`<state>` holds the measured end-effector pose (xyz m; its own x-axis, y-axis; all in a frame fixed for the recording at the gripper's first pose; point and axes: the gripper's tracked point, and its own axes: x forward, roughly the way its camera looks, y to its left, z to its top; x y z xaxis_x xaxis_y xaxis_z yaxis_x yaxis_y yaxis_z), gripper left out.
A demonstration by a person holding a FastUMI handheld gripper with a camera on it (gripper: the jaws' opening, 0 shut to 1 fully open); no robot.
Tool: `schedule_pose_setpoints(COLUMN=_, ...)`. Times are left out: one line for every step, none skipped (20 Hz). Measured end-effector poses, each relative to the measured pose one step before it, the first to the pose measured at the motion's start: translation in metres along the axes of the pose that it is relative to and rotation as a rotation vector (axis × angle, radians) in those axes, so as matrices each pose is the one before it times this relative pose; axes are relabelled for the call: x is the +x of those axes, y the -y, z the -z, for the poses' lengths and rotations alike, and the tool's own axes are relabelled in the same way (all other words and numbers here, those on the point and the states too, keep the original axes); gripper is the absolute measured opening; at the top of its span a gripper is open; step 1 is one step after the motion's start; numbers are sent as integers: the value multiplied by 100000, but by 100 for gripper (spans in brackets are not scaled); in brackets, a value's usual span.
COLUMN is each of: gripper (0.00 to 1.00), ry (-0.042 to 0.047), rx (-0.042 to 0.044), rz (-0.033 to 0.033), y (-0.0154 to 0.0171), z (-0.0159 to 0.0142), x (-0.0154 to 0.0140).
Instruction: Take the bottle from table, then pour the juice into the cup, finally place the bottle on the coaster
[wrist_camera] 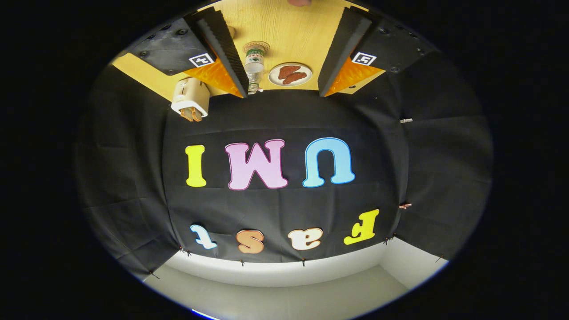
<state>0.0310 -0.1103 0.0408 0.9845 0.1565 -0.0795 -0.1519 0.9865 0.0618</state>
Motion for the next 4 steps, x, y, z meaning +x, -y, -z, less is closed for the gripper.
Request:
schedule_pose_setpoints(gripper=96, ry=-231, rx=216, rz=-261, y=95, z=25, x=-40)
schedule_pose_setpoints(gripper=96, ry=-111, rx=46, rz=-178, y=145, z=-54, x=57)
schedule_pose_setpoints(gripper=96, ry=90, rx=36, rz=51, y=130, z=-1, x=-75)
schedule_pose_setpoints(gripper=97, ry=9, rx=252, rz=-189, y=55, z=46, x=87)
